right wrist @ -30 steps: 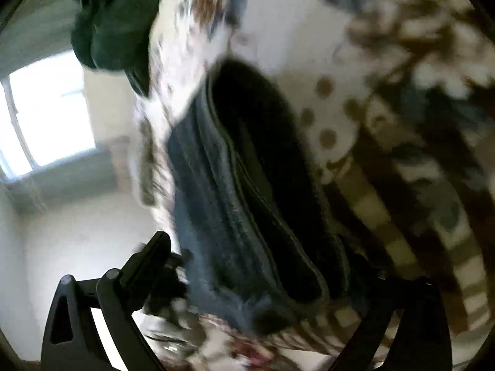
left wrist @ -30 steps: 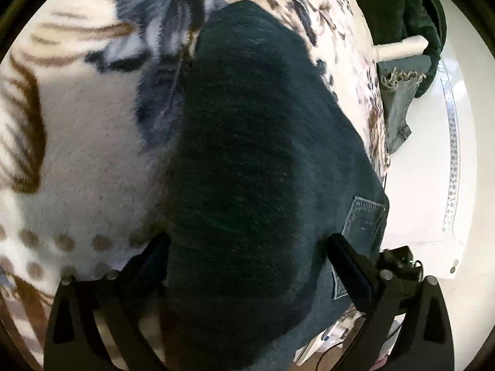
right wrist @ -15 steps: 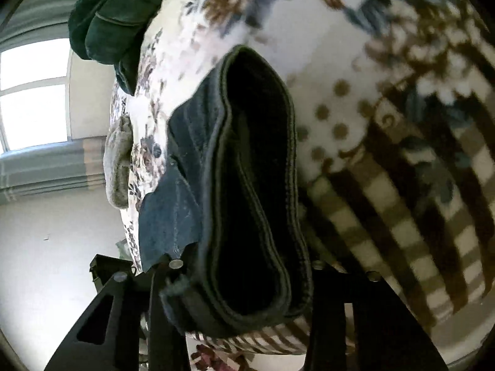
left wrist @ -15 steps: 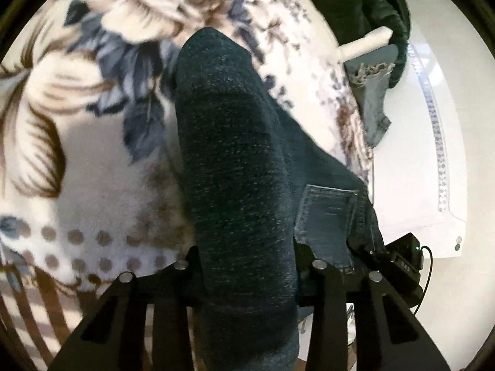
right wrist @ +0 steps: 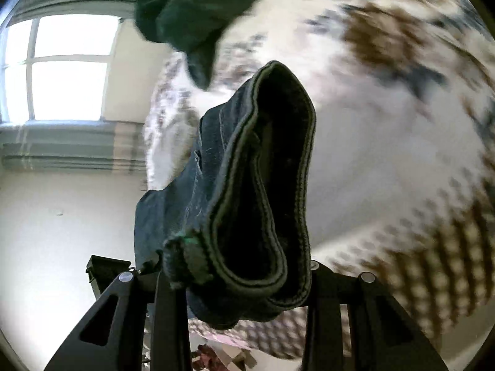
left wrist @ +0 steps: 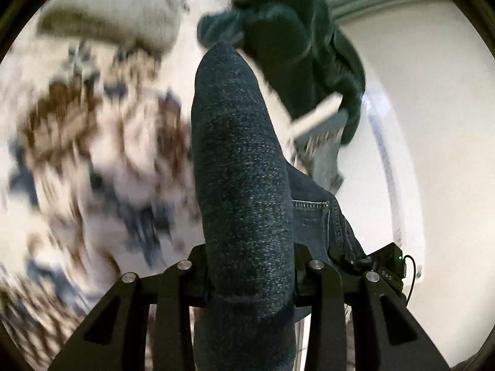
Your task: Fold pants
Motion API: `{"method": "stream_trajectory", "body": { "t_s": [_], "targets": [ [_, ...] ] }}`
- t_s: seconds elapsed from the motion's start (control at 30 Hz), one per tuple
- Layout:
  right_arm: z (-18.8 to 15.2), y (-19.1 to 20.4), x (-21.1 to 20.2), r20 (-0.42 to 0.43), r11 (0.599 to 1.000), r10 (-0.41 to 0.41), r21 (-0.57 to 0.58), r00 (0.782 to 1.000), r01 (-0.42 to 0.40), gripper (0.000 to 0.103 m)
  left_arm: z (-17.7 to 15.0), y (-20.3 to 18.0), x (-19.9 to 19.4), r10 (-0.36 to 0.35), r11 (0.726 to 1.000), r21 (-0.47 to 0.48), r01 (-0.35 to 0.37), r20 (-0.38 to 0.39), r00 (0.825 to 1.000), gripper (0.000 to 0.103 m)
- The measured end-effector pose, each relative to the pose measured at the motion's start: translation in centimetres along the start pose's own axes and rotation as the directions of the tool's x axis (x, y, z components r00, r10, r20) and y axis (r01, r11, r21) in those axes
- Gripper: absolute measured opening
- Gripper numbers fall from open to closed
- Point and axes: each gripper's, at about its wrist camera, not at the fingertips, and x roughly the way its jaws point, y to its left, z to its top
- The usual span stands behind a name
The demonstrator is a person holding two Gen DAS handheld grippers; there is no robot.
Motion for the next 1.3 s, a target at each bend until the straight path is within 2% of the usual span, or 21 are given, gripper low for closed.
{"method": "stream_trajectory", "body": {
  "t_s": [0.17, 0.37, 0.47, 0.57, 0.63, 0.67, 0.7, 0.73, 0.77, 0.83, 0.87, 0.97, 1.03, 1.1, 1.13, 1.17, 1.2, 1.23, 1.27, 1.3],
  "targets": [
    [5.0, 9.8, 8.1, 0.013, 0.996, 0.062, -0.066, 0.998, -0.061, 0.036, 10.4, 2.5, -4.2, -0.004, 1.0, 0.022, 0.002, 0.089, 0.996, 0.032],
    [11.9, 20.7, 23.4, -0.016, 0.983, 0.133, -0.128, 0.991, -0.134, 0.036, 25.5, 8.9, -8.4, 0.051, 0.998, 0.035, -0.058, 0.195, 0.979, 0.032],
    [14.4, 23.9, 31.3, -0.039, 0.979, 0.145, -0.139, 0.989, -0.149, 0.036, 31.1, 13.1, -8.8, 0.087, 0.995, 0.027, -0.095, 0.218, 0.972, 0.032],
    [15.6, 25.3, 38.2, -0.07, 0.98, 0.121, -0.15, 0.99, -0.13, 0.036, 34.6, 17.9, -7.8, 0.127, 0.992, 0.001, -0.129, 0.198, 0.972, 0.032],
    [16.2, 24.7, 42.9, -0.092, 0.984, 0.074, -0.156, 0.993, -0.088, 0.036, 35.8, 21.7, -6.4, 0.203, 0.979, -0.032, -0.201, 0.168, 0.965, 0.033],
    [16.2, 24.4, 44.2, -0.111, 0.985, 0.036, -0.165, 0.993, -0.054, 0.036, 35.9, 23.3, -5.6, 0.239, 0.971, -0.042, -0.236, 0.131, 0.962, 0.036],
    [16.4, 23.7, 46.2, -0.14, 0.985, -0.042, -0.172, 0.989, 0.018, 0.041, 36.1, 25.1, -4.5, 0.289, 0.957, -0.05, -0.286, 0.089, 0.953, 0.039],
    [16.5, 23.0, 47.4, -0.15, 0.982, -0.099, -0.174, 0.984, 0.073, 0.048, 35.9, 26.4, -3.7, 0.322, 0.946, -0.054, -0.319, 0.069, 0.944, 0.05],
    [16.7, 22.7, 47.8, -0.15, 0.98, -0.117, -0.175, 0.982, 0.09, 0.05, 35.4, 27.3, -3.2, 0.34, 0.94, -0.051, -0.338, 0.059, 0.938, 0.061],
    [17.1, 22.3, 47.5, -0.125, 0.975, -0.145, -0.184, 0.982, 0.12, 0.063, 34.3, 28.1, -3.2, 0.339, 0.94, -0.049, -0.336, 0.071, 0.938, 0.073],
    [17.4, 22.4, 47.2, -0.112, 0.972, -0.16, -0.193, 0.981, 0.136, 0.063, 33.9, 28.2, -3.3, 0.335, 0.942, -0.056, -0.331, 0.075, 0.939, 0.08],
    [17.9, 22.4, 46.6, -0.101, 0.961, -0.205, -0.209, 0.974, 0.18, 0.063, 32.4, 28.9, -3.5, 0.328, 0.942, -0.098, -0.32, 0.078, 0.941, 0.086],
    [18.2, 23.3, 46.7, -0.096, 0.94, -0.263, -0.251, 0.96, 0.233, 0.064, 32.4, 29.1, -3.5, 0.345, 0.935, -0.119, -0.334, 0.086, 0.935, 0.091],
    [17.7, 25.1, 46.6, -0.064, 0.891, -0.355, -0.326, 0.933, 0.316, 0.066, 32.1, 28.7, -3.7, 0.377, 0.922, -0.13, -0.364, 0.093, 0.921, 0.092],
    [17.5, 25.9, 46.5, -0.046, 0.867, -0.39, -0.355, 0.92, 0.349, 0.067, 32.3, 28.5, -3.9, 0.4, 0.911, -0.143, -0.386, 0.094, 0.912, 0.092],
    [16.5, 25.8, 45.7, -0.031, 0.846, -0.415, -0.38, 0.909, 0.374, 0.068, 32.2, 27.7, -4.2, 0.441, 0.894, -0.142, -0.426, 0.096, 0.893, 0.092],
    [15.9, 26.7, 45.3, -0.002, 0.807, -0.461, -0.416, 0.888, 0.418, 0.073, 32.3, 26.8, -4.5, 0.485, 0.873, -0.125, -0.472, 0.105, 0.868, 0.092],
    [15.2, 27.3, 44.7, 0.021, 0.78, -0.485, -0.442, 0.874, 0.443, 0.085, 32.2, 25.9, -4.7, 0.523, 0.852, -0.103, -0.514, 0.115, 0.844, 0.092],
    [14.3, 28.0, 44.2, 0.051, 0.746, -0.508, -0.472, 0.86, 0.469, 0.092, 32.2, 24.9, -4.9, 0.56, 0.828, -0.081, -0.554, 0.126, 0.819, 0.092],
    [13.5, 28.7, 43.9, 0.09, 0.703, -0.535, -0.504, 0.84, 0.502, 0.103, 31.9, 23.5, -5.0, 0.608, 0.792, -0.047, -0.609, 0.144, 0.78, 0.092]
  ]
}}
